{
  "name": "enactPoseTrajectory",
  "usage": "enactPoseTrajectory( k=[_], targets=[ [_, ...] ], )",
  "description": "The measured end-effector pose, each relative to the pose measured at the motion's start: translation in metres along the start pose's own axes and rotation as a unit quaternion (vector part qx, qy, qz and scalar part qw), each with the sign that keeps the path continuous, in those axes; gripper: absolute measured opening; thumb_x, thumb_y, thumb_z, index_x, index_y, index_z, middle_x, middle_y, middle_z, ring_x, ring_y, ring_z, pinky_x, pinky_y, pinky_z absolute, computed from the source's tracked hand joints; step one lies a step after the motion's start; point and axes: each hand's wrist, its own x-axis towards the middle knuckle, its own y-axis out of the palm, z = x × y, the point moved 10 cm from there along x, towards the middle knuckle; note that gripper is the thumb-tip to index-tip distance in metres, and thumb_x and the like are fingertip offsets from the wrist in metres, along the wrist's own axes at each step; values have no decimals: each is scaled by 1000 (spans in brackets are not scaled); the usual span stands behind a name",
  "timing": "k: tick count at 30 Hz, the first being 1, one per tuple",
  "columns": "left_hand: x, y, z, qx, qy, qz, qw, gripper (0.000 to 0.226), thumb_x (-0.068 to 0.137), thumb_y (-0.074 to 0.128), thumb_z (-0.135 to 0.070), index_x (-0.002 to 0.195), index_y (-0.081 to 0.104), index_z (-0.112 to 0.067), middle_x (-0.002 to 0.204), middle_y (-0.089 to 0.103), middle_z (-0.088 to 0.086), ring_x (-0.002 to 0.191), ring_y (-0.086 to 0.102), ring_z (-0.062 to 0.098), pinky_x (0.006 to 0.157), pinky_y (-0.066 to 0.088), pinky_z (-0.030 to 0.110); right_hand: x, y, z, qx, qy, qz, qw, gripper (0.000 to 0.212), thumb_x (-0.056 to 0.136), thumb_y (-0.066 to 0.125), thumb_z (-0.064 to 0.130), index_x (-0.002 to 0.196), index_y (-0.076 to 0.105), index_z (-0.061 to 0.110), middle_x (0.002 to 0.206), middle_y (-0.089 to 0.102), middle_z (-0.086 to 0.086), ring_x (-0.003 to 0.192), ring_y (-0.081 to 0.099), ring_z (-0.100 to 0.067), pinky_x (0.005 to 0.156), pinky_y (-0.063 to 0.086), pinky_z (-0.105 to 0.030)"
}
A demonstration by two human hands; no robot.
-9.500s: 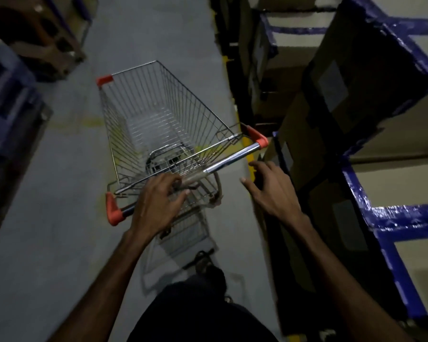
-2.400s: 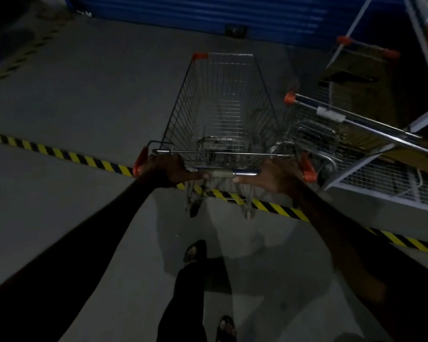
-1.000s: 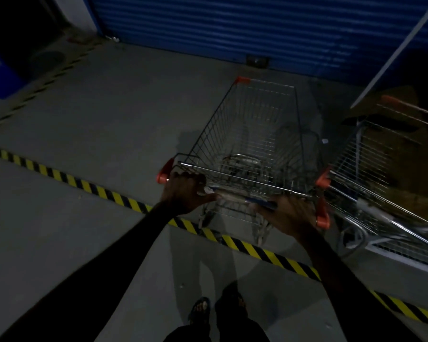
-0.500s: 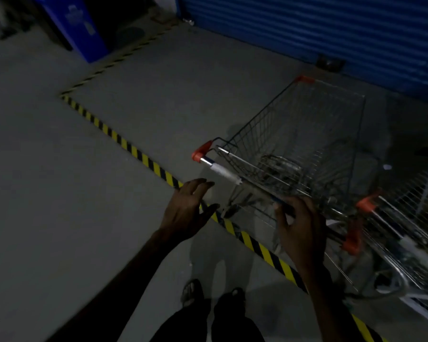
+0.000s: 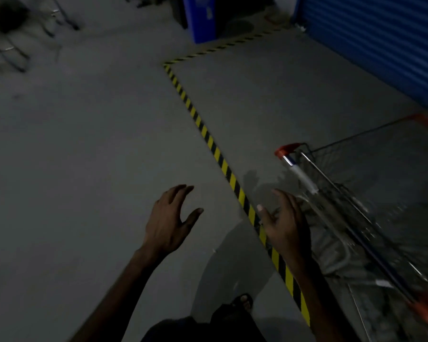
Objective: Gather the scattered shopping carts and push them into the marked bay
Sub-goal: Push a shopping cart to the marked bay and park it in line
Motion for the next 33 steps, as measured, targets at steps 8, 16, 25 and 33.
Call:
enactPoseTrajectory(
  k=[8, 16, 25, 33],
  targets=[
    [-114, -77, 114, -24, -151, -97, 983, 71, 99, 47, -69, 155, 48, -25, 155, 51, -2, 141, 48, 22, 113, 45, 46, -25, 100, 132, -39, -92, 149, 984, 62, 102, 64, 46, 156, 46, 21, 159, 47, -2, 141, 50, -27, 109, 47, -44],
    [-291, -139, 213, -10, -314, -212, 925, 70, 99, 47, -69, 153, 51, -25, 153, 53, -2, 140, 48, 20, 112, 43, 42, -114, 211, 273, -22, -235, 261, 936, 57, 102, 61, 48, 153, 49, 24, 157, 50, 2, 138, 53, -25, 109, 48, -42],
    [-508, -189, 268, 14, -506, -332, 796, 70, 97, 48, -68, 150, 54, -23, 148, 58, 1, 136, 52, 22, 109, 49, 46, -256, 325, 409, 8, -376, 398, 837, 56, 102, 61, 49, 152, 49, 27, 156, 51, 2, 138, 54, -26, 110, 48, -42],
    [-591, -215, 296, 28, -579, -386, 717, 68, 97, 50, -66, 149, 55, -23, 146, 59, 1, 133, 55, 23, 108, 49, 46, -340, 385, 489, 34, -438, 466, 768, 58, 102, 61, 49, 153, 49, 24, 155, 52, 1, 139, 53, -24, 112, 46, -39]
  ],
)
